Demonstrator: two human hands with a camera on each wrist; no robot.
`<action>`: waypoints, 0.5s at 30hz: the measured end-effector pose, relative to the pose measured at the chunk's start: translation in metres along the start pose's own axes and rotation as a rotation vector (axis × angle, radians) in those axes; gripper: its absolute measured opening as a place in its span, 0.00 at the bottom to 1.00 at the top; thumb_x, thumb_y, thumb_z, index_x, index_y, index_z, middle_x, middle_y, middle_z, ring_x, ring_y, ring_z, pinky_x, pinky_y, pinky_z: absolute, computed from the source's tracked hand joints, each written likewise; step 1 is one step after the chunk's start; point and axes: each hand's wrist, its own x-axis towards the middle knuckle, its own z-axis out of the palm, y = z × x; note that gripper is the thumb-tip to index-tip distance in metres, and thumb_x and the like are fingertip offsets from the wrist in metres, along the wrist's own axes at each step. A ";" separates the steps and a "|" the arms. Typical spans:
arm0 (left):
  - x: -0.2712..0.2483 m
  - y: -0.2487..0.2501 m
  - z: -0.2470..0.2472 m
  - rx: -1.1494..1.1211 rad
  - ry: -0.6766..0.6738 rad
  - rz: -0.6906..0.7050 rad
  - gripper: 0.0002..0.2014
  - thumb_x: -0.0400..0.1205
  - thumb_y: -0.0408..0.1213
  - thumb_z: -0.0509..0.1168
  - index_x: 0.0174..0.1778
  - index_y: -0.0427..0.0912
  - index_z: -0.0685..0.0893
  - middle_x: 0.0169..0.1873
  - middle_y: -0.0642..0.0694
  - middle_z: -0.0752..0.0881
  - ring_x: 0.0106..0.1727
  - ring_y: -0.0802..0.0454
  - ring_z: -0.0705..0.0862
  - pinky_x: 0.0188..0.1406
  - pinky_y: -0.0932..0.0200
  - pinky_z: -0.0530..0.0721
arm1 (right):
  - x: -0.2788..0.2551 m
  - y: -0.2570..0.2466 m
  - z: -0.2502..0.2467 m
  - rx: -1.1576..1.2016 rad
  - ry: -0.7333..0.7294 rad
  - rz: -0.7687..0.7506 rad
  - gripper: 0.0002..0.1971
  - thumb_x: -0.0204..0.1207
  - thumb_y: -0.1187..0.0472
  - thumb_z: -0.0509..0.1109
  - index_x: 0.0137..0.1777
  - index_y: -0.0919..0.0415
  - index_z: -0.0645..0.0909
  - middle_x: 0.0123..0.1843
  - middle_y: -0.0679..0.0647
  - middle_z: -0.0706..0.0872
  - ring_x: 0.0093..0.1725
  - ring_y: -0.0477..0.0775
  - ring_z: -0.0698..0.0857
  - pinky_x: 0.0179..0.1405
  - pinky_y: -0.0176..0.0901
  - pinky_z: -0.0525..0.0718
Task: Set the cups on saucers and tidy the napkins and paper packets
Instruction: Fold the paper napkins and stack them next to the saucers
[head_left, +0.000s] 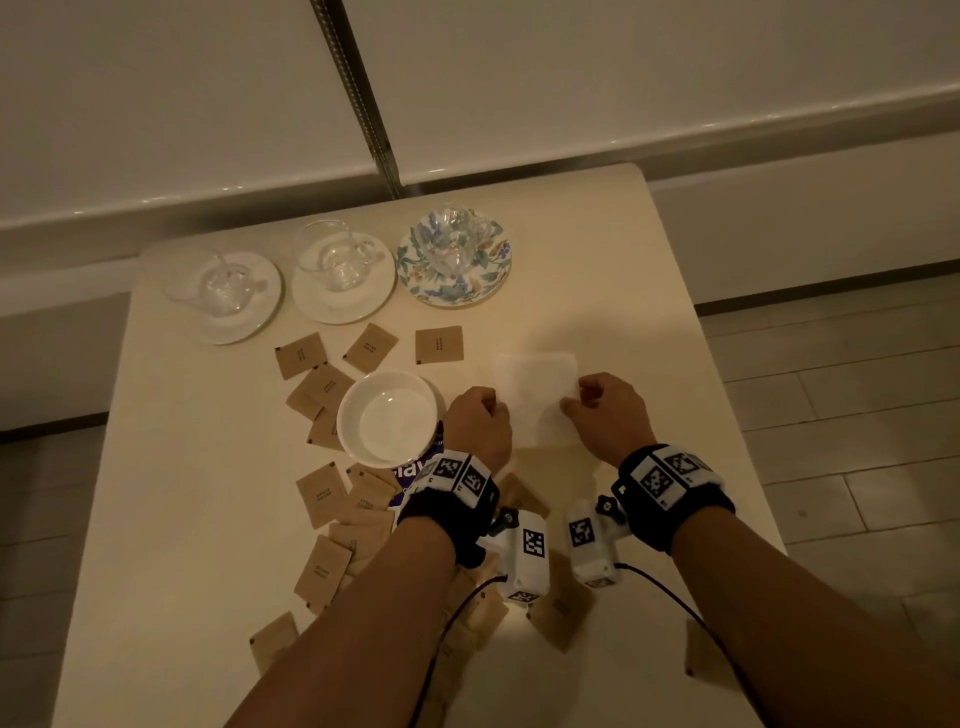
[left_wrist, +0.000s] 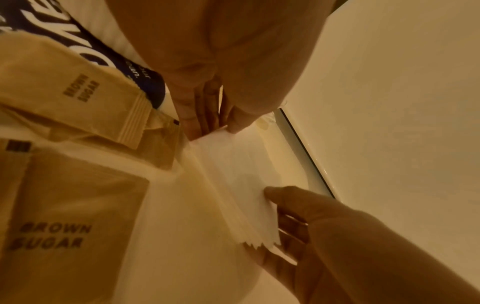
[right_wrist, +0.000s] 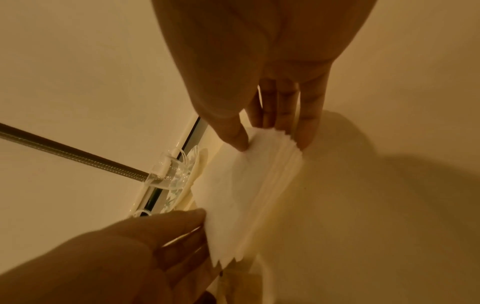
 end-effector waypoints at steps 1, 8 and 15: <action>0.000 -0.001 0.001 -0.017 0.001 -0.013 0.14 0.85 0.35 0.64 0.66 0.36 0.81 0.60 0.40 0.85 0.62 0.44 0.83 0.61 0.57 0.78 | 0.000 0.000 0.000 -0.015 -0.014 -0.009 0.19 0.77 0.56 0.74 0.64 0.64 0.80 0.58 0.59 0.86 0.56 0.59 0.84 0.59 0.52 0.83; 0.005 0.004 0.002 -0.034 -0.045 -0.083 0.15 0.82 0.40 0.68 0.63 0.39 0.83 0.56 0.43 0.88 0.58 0.44 0.86 0.58 0.55 0.82 | 0.005 -0.002 0.001 0.020 -0.022 0.078 0.15 0.76 0.53 0.74 0.56 0.63 0.83 0.51 0.54 0.85 0.54 0.59 0.85 0.51 0.45 0.82; 0.008 0.007 0.005 0.005 -0.090 -0.018 0.10 0.79 0.39 0.71 0.53 0.42 0.82 0.42 0.49 0.84 0.48 0.46 0.84 0.45 0.58 0.78 | 0.005 -0.007 0.003 0.102 -0.117 0.095 0.19 0.73 0.51 0.77 0.54 0.65 0.82 0.50 0.59 0.86 0.50 0.62 0.86 0.50 0.56 0.87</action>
